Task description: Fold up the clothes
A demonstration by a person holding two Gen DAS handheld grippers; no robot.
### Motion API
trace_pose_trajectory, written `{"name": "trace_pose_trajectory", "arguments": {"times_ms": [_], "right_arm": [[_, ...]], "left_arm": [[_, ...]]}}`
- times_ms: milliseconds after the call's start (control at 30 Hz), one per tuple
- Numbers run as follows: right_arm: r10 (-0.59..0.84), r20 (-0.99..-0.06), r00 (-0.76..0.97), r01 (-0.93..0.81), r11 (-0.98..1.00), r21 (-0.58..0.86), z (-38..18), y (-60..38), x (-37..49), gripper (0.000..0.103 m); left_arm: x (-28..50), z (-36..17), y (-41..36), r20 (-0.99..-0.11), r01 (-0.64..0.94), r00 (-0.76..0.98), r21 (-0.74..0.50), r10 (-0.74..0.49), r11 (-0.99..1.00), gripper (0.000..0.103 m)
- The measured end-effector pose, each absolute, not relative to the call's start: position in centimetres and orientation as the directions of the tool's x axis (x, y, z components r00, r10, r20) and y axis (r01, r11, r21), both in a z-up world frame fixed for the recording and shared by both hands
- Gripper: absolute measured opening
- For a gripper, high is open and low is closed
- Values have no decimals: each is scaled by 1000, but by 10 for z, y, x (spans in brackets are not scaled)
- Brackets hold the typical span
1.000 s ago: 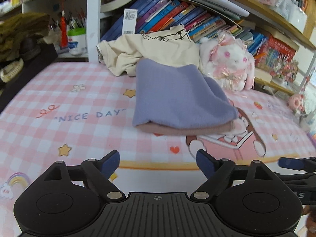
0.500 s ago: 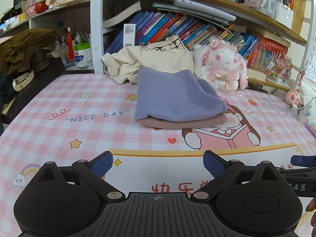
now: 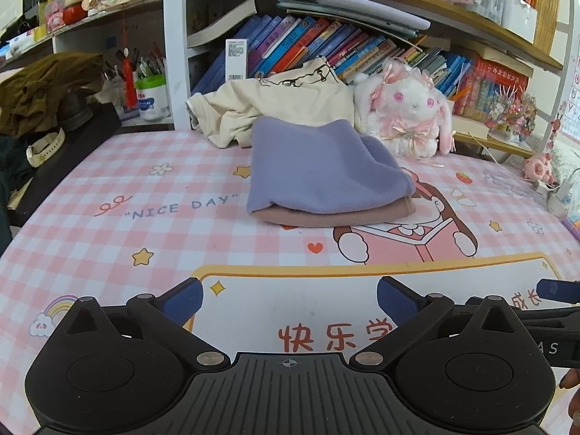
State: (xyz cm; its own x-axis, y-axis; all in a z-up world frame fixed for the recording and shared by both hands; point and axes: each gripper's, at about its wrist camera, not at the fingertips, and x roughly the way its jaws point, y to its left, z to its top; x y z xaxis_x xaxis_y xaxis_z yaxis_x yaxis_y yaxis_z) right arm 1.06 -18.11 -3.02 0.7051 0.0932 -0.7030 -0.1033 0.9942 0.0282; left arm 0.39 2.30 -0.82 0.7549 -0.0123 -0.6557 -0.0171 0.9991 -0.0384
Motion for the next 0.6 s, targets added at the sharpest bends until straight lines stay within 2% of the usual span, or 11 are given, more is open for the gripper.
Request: {"name": "trace_pose_trajectory", "arguments": {"times_ms": [600], "right_arm": [[97,-695,713,-104,994,31,-28,-181,8,101]], "left_arm": [[4,-13,21,-671,-28,741,-27,3,999,103]]}}
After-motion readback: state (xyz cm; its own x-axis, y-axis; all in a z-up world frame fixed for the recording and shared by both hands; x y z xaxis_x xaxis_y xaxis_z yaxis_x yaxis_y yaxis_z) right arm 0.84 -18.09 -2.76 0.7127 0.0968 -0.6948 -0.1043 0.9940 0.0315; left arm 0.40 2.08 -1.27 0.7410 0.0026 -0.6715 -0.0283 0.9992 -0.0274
